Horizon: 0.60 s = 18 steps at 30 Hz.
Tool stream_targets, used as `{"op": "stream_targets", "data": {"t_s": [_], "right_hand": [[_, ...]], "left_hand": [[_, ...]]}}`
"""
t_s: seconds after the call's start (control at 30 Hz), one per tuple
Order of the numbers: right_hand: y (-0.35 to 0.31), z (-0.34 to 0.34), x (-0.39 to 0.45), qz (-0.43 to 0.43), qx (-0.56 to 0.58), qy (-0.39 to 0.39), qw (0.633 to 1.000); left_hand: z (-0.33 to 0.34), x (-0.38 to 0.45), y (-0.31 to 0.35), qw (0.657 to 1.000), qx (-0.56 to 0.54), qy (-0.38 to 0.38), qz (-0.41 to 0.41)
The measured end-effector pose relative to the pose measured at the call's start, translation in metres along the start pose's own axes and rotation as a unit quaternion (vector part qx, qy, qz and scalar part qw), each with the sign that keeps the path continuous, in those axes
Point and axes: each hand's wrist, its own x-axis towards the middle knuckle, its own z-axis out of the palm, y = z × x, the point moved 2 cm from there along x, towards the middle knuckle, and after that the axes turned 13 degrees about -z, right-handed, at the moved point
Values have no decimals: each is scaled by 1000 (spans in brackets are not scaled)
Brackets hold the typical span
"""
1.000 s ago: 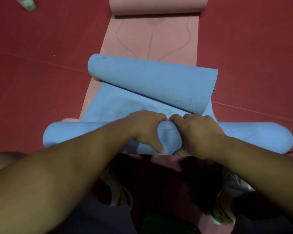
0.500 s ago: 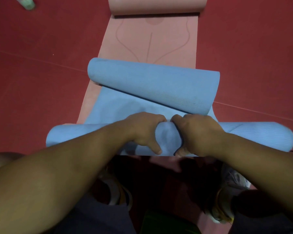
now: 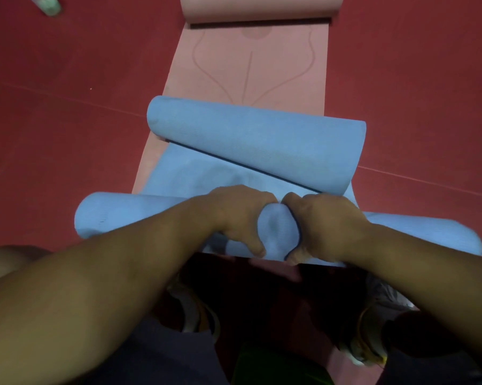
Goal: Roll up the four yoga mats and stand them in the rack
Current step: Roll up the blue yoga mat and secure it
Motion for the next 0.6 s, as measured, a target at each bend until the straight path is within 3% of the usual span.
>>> {"op": "stream_targets", "data": {"t_s": [0.07,0.23,0.47,0.6], "right_hand": [[5,-3,1,13,44,-18,999],[18,-6,4,39,124,-43,991],[-2,-2,-1,10,-43,8,999],[9,-13,0,33,54,-10,998]], "left_hand": [[5,0,5,1000,11,13,-9],[13,0,12,989,73,132,11],[0,0,-2,998,-15,64,1],[2,-1,7,996,12,87,18]]}}
